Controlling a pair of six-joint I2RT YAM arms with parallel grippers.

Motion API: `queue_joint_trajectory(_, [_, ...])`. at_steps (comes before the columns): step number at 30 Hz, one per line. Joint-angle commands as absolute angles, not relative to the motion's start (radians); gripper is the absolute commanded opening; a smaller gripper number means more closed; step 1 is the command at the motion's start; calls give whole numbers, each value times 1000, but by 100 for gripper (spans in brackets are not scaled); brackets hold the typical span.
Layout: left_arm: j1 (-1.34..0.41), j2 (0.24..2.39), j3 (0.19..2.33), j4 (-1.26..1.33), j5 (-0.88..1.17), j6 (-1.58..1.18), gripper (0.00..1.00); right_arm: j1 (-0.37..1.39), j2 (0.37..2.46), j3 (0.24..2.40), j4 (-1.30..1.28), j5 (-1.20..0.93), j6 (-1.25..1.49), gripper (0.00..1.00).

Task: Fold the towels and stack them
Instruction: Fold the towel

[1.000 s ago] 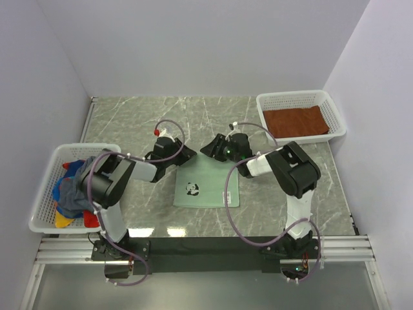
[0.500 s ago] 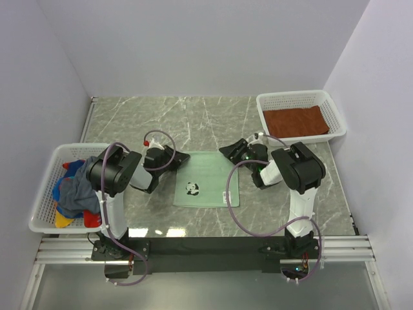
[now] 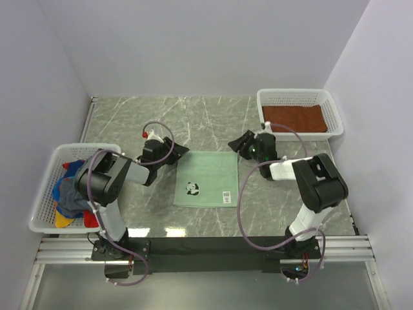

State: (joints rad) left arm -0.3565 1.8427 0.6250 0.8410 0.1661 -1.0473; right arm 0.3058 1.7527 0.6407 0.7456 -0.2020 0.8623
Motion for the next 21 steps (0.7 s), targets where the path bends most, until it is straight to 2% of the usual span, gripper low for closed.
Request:
queue_joint_trajectory(1, [-354, 1750, 684, 749, 163, -959, 44, 342, 1611, 764, 447, -126, 622, 53])
queue_joint_trajectory(5, [-356, 1678, 718, 637, 132, -911, 54, 460, 1554, 888, 145, -23, 474, 52])
queue_joint_trajectory(10, [-356, 1542, 781, 421, 60, -867, 69, 625, 1568, 960, -15, 66, 381, 49])
queue_joint_trajectory(13, [-356, 1447, 836, 227, 3, -839, 80, 714, 1610, 1015, -102, 74, 361, 47])
queue_joint_trajectory(14, [-356, 1425, 854, 168, -30, -828, 88, 741, 1623, 1028, -121, 95, 356, 45])
queue_joint_trajectory(17, [-356, 1345, 951, -82, -124, -780, 99, 816, 1670, 1067, -185, 124, 347, 41])
queue_joint_trajectory(21, [-354, 1258, 1067, -331, -219, -689, 100, 890, 1726, 1100, -248, 150, 333, 40])
